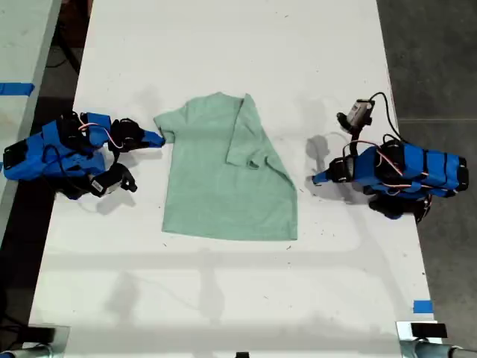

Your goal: Fold t shirt

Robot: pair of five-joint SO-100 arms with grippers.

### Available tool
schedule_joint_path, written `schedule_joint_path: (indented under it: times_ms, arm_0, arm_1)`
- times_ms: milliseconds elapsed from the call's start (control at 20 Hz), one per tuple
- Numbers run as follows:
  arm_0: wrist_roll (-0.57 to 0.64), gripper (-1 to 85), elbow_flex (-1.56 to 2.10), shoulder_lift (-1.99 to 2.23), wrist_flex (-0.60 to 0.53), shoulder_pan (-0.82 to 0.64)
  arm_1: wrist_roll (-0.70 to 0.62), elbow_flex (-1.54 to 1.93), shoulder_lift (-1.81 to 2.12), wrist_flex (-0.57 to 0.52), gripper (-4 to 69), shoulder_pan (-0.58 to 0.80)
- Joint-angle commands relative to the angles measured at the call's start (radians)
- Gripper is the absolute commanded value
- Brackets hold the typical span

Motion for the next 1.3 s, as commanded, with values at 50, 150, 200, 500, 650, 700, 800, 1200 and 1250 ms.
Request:
schedule_joint_path:
  times_ms: [50, 150, 200, 500, 650, 700, 800, 1200, 1250]
  arm_0:
    - [0.012, -0.3, 0.043, 0.008, -0.012, -0.005]
    - [0.012, -0.3, 0.043, 0.008, -0.012, -0.005]
    - [0.012, -0.3, 0.043, 0.008, -0.012, -0.005]
    - [0.012, -0.3, 0.043, 0.008, -0.012, -0.006]
    - [0.011, -0.3, 0.043, 0.008, -0.012, -0.006]
    - [0.011, -0.3, 0.043, 0.008, -0.012, -0.006]
    - [0.008, -0.3, 0.043, 0.008, -0.012, -0.003]
    - [0.012, -0.3, 0.043, 0.008, -0.012, -0.008]
    - [0.012, -0.3, 0.043, 0.008, -0.012, -0.005]
  arm_1:
    - [0.003, 0.063, 0.012, 0.002, 1.5, 0.008]
    - [0.005, 0.063, 0.012, 0.002, 1.5, 0.003]
    - [0.005, 0.063, 0.012, 0.002, 1.5, 0.003]
    - [-0.092, 0.066, 0.011, -0.011, 1.6, -0.031]
    - [-0.097, 0.066, 0.011, -0.006, 1.7, -0.044]
    - [-0.078, 0.066, 0.011, -0.005, 1.7, -0.052]
    - [0.021, 0.063, 0.011, 0.002, -1.3, -0.092]
    - [-0.009, 0.063, 0.011, 0.002, -1.2, -0.048]
    - [0.002, 0.063, 0.011, 0.002, -1.2, -0.046]
